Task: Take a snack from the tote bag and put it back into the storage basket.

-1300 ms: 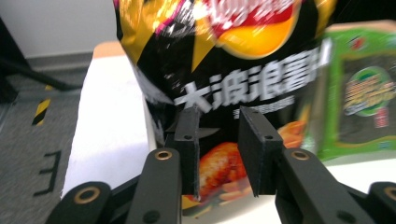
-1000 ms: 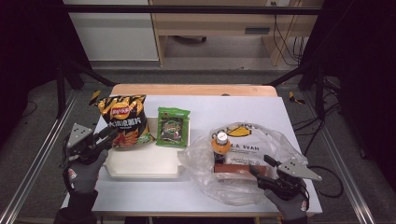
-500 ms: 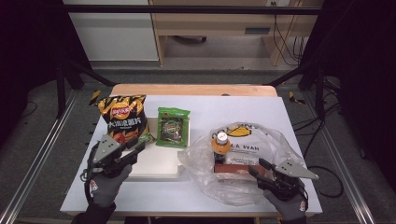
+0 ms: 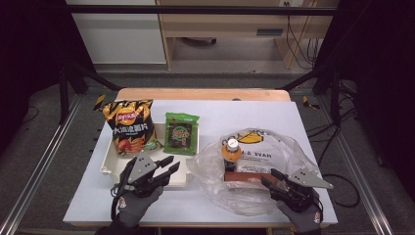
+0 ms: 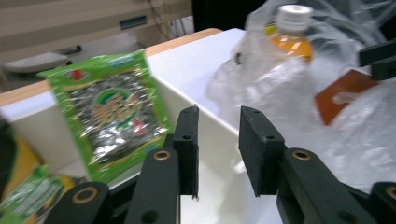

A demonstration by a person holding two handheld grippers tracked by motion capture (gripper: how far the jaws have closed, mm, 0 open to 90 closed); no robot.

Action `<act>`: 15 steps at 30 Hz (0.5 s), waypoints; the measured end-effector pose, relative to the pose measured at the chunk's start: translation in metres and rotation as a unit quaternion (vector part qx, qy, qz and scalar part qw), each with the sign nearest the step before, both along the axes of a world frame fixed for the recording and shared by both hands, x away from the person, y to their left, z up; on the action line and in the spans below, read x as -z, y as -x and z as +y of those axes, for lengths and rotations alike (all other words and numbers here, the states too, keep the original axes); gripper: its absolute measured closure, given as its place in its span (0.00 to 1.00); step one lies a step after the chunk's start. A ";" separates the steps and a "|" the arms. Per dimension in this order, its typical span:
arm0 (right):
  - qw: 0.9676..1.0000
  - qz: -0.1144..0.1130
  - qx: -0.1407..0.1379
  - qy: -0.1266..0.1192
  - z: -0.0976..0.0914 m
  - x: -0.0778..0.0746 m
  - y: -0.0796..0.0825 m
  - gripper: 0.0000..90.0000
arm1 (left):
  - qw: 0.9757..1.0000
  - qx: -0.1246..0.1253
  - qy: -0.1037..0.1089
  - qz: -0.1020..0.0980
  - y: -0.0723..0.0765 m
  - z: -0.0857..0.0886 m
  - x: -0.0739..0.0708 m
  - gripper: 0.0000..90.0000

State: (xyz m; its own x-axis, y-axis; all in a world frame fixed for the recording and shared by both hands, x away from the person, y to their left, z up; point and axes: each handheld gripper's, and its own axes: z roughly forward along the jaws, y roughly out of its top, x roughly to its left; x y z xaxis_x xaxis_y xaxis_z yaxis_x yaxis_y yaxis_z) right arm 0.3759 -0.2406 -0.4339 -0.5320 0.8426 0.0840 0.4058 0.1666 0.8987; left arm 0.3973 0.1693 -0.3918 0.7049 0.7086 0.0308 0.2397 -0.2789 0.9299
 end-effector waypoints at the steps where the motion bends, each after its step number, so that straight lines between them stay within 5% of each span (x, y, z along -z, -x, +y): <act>1: 1.000 0.002 -0.001 0.002 0.001 0.001 0.000 0.60 | 1.000 0.007 -0.001 -0.001 0.002 -0.004 -0.001 0.76; 15: 0.999 0.035 -0.032 0.015 0.012 0.007 0.000 0.86 | 0.996 0.084 -0.029 0.006 0.007 -0.071 0.008 0.89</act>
